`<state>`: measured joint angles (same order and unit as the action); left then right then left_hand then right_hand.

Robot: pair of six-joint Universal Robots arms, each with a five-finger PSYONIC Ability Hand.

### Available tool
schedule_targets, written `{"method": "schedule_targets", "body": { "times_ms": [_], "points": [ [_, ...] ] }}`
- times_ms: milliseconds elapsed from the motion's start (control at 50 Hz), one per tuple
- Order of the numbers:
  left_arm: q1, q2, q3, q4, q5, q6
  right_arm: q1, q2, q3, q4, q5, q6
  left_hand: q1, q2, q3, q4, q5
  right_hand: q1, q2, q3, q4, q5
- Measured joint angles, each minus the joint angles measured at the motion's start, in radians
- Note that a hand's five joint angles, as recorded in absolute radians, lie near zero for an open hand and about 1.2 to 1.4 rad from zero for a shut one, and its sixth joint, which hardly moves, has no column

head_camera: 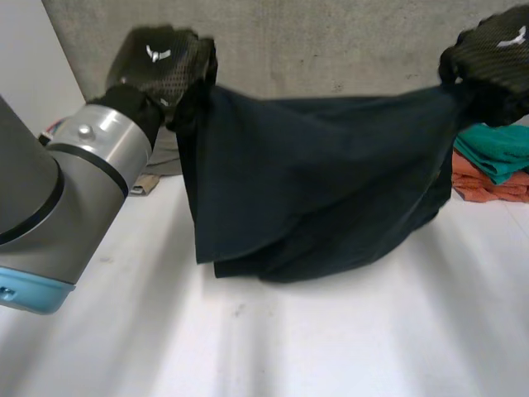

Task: Fold the laundry.

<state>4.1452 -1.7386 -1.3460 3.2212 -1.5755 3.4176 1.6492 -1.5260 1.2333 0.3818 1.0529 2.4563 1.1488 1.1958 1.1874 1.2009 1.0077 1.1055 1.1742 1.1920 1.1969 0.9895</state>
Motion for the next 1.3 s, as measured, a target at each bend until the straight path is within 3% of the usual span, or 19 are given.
{"method": "schedule_targets", "body": {
  "times_ms": [120, 260, 400, 520, 620, 760, 920, 1100, 1200, 1300],
  "points": [
    [0.053, -0.103, 0.008, -0.012, 0.003, -0.001, 0.06, 0.132, -0.009, 0.036, 0.056, -0.039, 0.0, 0.003, 0.005, 0.0, 0.0, 0.0, 0.0, 0.0, 0.0, 0.005],
    [0.092, -0.28, 0.187, 0.099, 0.01, 0.005, 0.139, 0.344, -0.129, -0.045, 0.194, -0.047, 0.0, 0.003, 0.006, 0.0, 0.0, 0.0, 0.0, 0.0, 0.0, 0.01],
    [0.123, -0.392, 0.487, 0.349, 0.042, 0.002, 0.247, 0.442, -0.295, -0.4, 0.34, 0.044, 0.002, 0.005, 0.007, 0.0, 0.0, 0.0, 0.0, 0.0, 0.001, 0.012],
    [0.138, -0.411, 0.666, 0.608, 0.059, -0.019, 0.296, 0.402, -0.328, -0.907, 0.445, 0.169, 0.009, 0.005, 0.007, 0.0, 0.0, 0.013, 0.0, 0.0, 0.002, 0.013],
    [0.148, -0.405, 0.665, 0.675, 0.06, -0.045, 0.299, 0.38, -0.301, -1.02, 0.461, 0.193, 0.009, 0.005, 0.007, 0.0, 0.0, 0.013, 0.0, 0.0, 0.002, 0.024],
    [0.154, -0.38, 0.475, 0.673, 0.088, -0.06, 0.295, 0.373, -0.194, -0.925, 0.452, 0.19, 0.009, 0.005, 0.009, 0.0, 0.0, 0.013, 0.0, 0.0, 0.002, 0.024],
    [0.142, -0.348, 0.088, 0.631, 0.162, -0.057, 0.295, 0.443, 0.03, -0.73, 0.421, 0.174, 0.009, 0.005, 0.009, 0.001, 0.0, 0.02, 0.006, 0.001, 0.004, 0.024],
    [0.112, -0.318, -0.272, 0.555, 0.177, -0.044, 0.285, 0.501, 0.226, -0.585, 0.421, 0.086, 0.009, 0.005, 0.009, 0.001, 0.0, 0.02, 0.006, 0.001, 0.004, 0.024],
    [0.092, -0.209, -0.413, 0.451, 0.176, -0.03, 0.281, 0.448, 0.322, -0.486, 0.414, 0.0, 0.009, 0.005, 0.009, 0.001, 0.0, 0.02, 0.006, 0.006, 0.004, 0.024],
    [0.078, -0.037, -0.503, 0.212, 0.175, 0.003, 0.28, 0.33, 0.408, -0.299, 0.407, -0.135, 0.009, 0.005, 0.009, 0.001, 0.0, 0.02, 0.006, 0.006, 0.004, 0.024]
  ]
}}
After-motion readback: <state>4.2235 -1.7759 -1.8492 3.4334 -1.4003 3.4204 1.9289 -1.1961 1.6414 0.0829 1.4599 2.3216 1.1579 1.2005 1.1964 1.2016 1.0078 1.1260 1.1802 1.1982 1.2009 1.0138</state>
